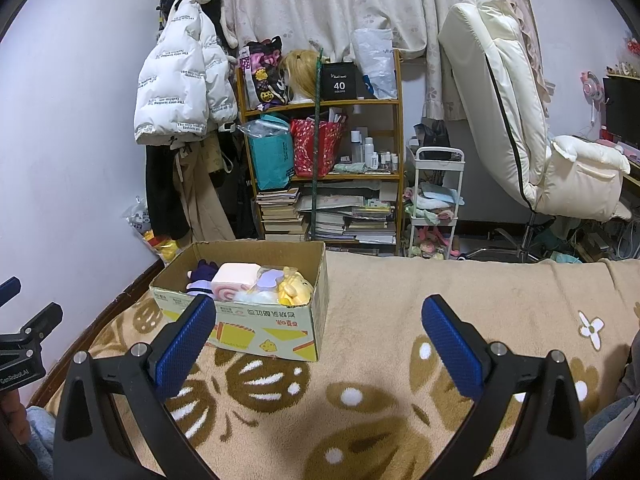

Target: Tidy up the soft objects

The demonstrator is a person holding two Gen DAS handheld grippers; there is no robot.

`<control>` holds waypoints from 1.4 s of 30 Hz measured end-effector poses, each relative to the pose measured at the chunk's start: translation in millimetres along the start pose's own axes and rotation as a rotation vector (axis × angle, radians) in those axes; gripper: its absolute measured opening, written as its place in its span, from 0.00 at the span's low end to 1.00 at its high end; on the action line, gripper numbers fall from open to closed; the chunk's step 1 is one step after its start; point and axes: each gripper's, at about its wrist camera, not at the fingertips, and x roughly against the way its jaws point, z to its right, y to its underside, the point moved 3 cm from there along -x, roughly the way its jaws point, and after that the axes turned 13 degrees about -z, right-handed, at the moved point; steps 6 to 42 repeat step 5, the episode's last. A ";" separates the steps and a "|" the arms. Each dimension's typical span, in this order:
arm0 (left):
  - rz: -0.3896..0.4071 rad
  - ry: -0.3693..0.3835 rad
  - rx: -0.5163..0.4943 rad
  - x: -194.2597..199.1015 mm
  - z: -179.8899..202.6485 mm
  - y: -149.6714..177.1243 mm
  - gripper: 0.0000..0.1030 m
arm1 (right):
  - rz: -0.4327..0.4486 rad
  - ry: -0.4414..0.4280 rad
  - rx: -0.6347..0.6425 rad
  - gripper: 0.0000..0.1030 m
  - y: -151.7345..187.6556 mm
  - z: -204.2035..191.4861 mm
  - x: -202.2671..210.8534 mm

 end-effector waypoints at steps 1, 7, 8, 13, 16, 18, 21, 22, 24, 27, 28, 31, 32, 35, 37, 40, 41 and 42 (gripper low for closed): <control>-0.001 0.000 -0.003 -0.6 0.2 0.3 0.98 | 0.000 0.001 0.000 1.00 0.0 0.1 0.0; 0.002 0.001 -0.010 -0.3 2.2 1.6 0.98 | 0.001 0.000 0.000 1.00 -0.2 0.9 0.0; 0.002 0.001 -0.010 -0.3 2.2 1.6 0.98 | 0.001 0.000 0.000 1.00 -0.2 0.9 0.0; 0.002 0.001 -0.010 -0.3 2.2 1.6 0.98 | 0.001 0.000 0.000 1.00 -0.2 0.9 0.0; 0.002 0.001 -0.010 -0.3 2.2 1.6 0.98 | 0.001 0.000 0.000 1.00 -0.2 0.9 0.0; 0.002 0.001 -0.010 -0.3 2.2 1.6 0.98 | 0.001 0.000 0.000 1.00 -0.2 0.9 0.0; 0.002 0.001 -0.010 -0.3 2.2 1.6 0.98 | 0.001 0.000 0.000 1.00 -0.2 0.9 0.0; 0.002 0.001 -0.010 -0.3 2.2 1.6 0.98 | 0.001 0.000 0.000 1.00 -0.2 0.9 0.0; 0.002 0.001 -0.010 -0.3 2.2 1.6 0.98 | 0.001 0.000 0.000 1.00 -0.2 0.9 0.0; 0.002 0.001 -0.010 -0.3 2.2 1.6 0.98 | 0.001 0.000 0.000 1.00 -0.2 0.9 0.0; 0.002 0.001 -0.010 -0.3 2.2 1.6 0.98 | 0.001 0.000 0.000 1.00 -0.2 0.9 0.0; 0.002 0.001 -0.010 -0.3 2.2 1.6 0.98 | 0.001 0.000 0.000 1.00 -0.2 0.9 0.0; 0.002 0.001 -0.010 -0.3 2.2 1.6 0.98 | 0.001 0.000 0.000 1.00 -0.2 0.9 0.0; 0.002 0.001 -0.010 -0.3 2.2 1.6 0.98 | 0.001 0.000 0.000 1.00 -0.2 0.9 0.0; 0.002 0.001 -0.010 -0.3 2.2 1.6 0.98 | 0.001 0.000 0.000 1.00 -0.2 0.9 0.0; 0.002 0.001 -0.010 -0.3 2.2 1.6 0.98 | 0.001 0.000 0.000 1.00 -0.2 0.9 0.0; 0.002 0.001 -0.010 -0.3 2.2 1.6 0.98 | 0.001 0.000 0.000 1.00 -0.2 0.9 0.0; 0.002 0.001 -0.010 -0.3 2.2 1.6 0.98 | 0.001 0.000 0.000 1.00 -0.2 0.9 0.0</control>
